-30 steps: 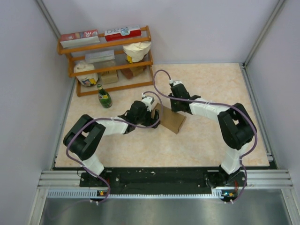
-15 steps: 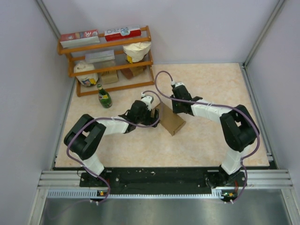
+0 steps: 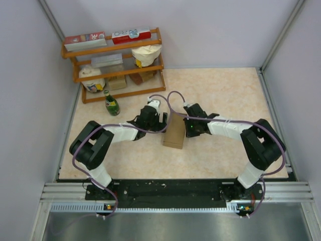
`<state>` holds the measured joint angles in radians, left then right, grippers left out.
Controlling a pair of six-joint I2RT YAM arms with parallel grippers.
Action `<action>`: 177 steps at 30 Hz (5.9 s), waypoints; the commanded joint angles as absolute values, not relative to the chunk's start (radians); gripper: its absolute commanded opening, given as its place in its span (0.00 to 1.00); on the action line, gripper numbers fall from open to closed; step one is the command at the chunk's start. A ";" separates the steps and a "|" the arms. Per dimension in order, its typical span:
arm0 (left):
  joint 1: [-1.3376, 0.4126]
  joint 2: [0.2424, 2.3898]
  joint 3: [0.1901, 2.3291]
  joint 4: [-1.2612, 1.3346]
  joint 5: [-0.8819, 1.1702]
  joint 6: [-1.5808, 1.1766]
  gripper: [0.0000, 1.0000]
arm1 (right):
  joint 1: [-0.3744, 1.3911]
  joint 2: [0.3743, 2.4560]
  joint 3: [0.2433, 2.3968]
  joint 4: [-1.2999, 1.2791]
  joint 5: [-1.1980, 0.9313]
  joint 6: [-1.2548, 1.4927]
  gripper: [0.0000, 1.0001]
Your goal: Fold the paper box
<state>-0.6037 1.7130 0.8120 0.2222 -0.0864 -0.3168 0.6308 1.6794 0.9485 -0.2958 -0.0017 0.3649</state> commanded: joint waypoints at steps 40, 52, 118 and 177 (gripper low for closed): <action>-0.726 1.560 0.670 0.081 0.207 -0.466 0.00 | 0.747 1.502 0.744 -0.176 -0.041 0.741 0.00; -0.810 1.632 0.695 0.152 0.264 -0.560 0.00 | 0.764 1.534 0.742 -0.132 -0.107 0.759 0.00; -0.523 1.945 1.025 0.154 0.322 -0.492 0.00 | 0.525 1.925 1.255 -0.282 -0.199 0.428 0.00; -0.500 0.962 0.538 -0.055 -0.247 -0.430 0.75 | 0.433 0.824 0.236 0.413 0.185 0.279 0.84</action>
